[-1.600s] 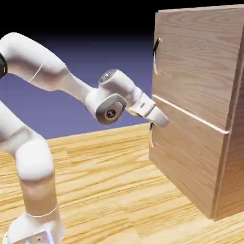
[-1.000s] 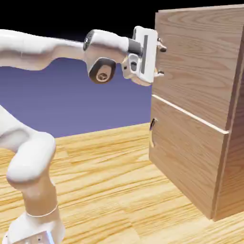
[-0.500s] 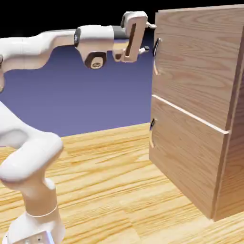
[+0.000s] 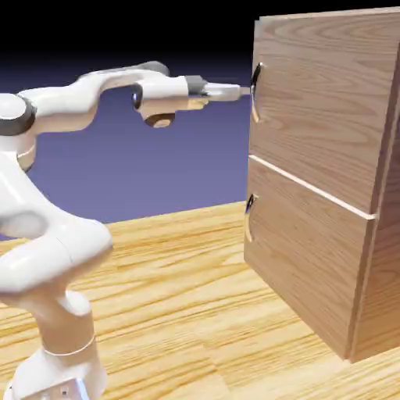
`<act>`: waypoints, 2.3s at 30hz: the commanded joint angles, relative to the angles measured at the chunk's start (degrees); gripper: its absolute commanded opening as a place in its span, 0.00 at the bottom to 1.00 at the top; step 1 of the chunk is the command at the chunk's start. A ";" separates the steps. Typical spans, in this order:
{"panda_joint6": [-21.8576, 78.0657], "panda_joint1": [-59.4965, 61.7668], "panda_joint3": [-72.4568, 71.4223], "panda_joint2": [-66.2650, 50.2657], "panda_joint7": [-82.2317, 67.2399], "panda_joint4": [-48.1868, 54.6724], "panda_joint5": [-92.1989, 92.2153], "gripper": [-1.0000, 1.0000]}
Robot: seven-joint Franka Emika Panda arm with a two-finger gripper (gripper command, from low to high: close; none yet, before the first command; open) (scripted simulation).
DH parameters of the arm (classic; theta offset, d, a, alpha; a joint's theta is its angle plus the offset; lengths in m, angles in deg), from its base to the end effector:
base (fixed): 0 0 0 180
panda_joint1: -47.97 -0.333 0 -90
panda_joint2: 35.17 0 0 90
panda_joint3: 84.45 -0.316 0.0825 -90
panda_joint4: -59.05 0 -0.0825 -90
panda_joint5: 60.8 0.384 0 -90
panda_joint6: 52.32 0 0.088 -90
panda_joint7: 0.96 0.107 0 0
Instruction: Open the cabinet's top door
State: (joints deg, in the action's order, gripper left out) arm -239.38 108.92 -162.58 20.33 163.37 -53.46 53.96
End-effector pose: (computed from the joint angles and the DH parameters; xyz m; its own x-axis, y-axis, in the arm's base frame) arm 0.4335 0.2709 0.5945 0.0270 0.7067 -0.7070 0.0271 0.7065 0.7072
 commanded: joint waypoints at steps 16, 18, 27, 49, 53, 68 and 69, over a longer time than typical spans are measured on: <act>22.44 0.79 9.48 16.37 1.68 -8.42 8.44 0.00; 27.43 -1.26 12.18 20.02 1.68 -12.53 9.80 0.00; 49.86 -8.04 22.82 34.94 1.68 -30.27 12.80 0.00; 100.95 -5.78 60.34 43.14 -9.78 -56.07 -4.68 0.00; 107.19 -5.15 68.64 37.70 -14.51 -55.95 -12.30 0.00; 127.24 -9.59 94.11 7.44 -33.79 -43.49 -41.23 0.00; 128.36 -10.38 95.44 5.36 -34.92 -42.16 -42.79 0.00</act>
State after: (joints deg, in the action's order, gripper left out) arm -111.08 98.54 -67.15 25.69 128.45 -95.62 11.18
